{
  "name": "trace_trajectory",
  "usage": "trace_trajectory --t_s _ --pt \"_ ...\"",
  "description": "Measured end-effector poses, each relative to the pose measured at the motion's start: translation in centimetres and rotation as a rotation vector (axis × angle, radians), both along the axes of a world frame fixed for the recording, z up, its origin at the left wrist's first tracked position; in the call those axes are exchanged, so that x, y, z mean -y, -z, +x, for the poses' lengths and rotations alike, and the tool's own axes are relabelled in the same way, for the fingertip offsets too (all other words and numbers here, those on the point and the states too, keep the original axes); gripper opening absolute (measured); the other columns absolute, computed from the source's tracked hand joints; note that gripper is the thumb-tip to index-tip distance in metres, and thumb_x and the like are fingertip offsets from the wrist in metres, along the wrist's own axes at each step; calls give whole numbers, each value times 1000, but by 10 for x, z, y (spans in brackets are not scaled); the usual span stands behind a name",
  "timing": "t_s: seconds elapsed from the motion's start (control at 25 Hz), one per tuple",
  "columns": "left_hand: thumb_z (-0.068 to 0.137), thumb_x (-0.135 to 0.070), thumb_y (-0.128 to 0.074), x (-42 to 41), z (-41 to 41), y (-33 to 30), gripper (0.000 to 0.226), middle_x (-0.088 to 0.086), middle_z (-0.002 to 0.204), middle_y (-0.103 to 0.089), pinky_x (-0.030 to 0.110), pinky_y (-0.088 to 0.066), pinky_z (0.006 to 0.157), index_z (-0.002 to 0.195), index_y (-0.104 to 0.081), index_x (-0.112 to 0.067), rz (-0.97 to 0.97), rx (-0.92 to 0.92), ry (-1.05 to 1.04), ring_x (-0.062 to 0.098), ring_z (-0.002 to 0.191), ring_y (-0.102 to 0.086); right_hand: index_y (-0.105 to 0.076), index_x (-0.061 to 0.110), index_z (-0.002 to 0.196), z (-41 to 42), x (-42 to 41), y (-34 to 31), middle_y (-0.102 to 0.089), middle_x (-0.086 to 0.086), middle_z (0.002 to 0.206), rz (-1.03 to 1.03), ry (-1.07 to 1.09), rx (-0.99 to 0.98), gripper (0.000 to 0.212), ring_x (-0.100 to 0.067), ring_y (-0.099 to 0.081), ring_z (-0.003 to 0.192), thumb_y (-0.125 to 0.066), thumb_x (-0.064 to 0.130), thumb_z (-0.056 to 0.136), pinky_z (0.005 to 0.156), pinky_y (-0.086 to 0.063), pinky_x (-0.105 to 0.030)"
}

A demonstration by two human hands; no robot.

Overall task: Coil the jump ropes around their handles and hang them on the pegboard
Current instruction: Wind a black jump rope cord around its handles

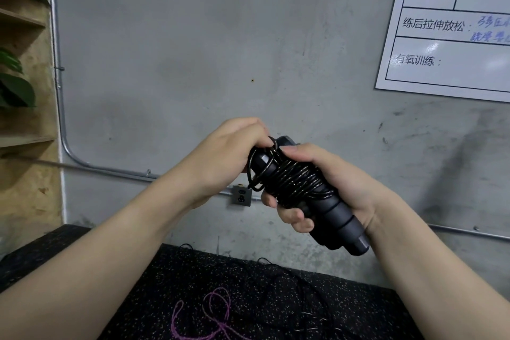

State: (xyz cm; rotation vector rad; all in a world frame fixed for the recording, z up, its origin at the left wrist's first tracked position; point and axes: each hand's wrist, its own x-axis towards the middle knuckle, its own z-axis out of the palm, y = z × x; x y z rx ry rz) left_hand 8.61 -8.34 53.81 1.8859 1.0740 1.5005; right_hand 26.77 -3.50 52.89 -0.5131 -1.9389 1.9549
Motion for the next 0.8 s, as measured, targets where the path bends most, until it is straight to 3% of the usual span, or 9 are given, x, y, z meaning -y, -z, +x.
trace_trajectory --t_s 0.16,0.28,0.44,0.52,0.64,0.8 --pt "86 -17 -53 -3 -3 -1 14 -3 66 -46 18 -36 51 72 -52 -17 19 174 45 8 56 -40 -67 15 101 -2 0 3 -57 -13 85 -41 -45 -12 36 -18 -47 56 -70 47 85 46 -38 -24" --pt "83 -22 -57 -4 -11 -5 8 -4 68 -50 16 -40 55 79 -54 -17 27 55 138 8 60 -44 -67 15 104 0 1 4 -57 -14 86 -41 -66 -27 38 -18 -48 57 -70 48 85 46 -38 -25" --pt "87 -27 -67 -7 -22 -5 12 -6 75 -63 23 -43 66 88 -69 -15 51 -75 149 12 71 -51 -65 14 106 2 1 9 -58 -15 87 -40 -76 -34 41 -19 -49 57 -73 48 83 46 -38 -26" --pt "91 -24 -74 -6 -27 -7 11 -4 84 -72 22 -49 76 92 -73 -13 87 -78 169 12 80 -61 -64 14 107 1 1 12 -58 -15 88 -59 -94 -44 43 -19 -50 57 -74 47 82 46 -39 -26" --pt "90 -21 -66 -3 -26 -8 23 5 102 -79 23 -54 90 101 -71 -1 105 -86 211 14 99 -72 -59 11 114 0 2 17 -58 -16 88 -97 -132 -55 50 -19 -52 56 -74 47 82 46 -42 -25" --pt "102 -11 -58 2 -15 -2 12 7 102 -79 21 -54 84 92 -64 -10 111 -157 169 11 95 -74 -57 10 114 -1 8 26 -57 -16 89 -146 -154 -62 51 -19 -54 57 -72 48 84 47 -45 -25"
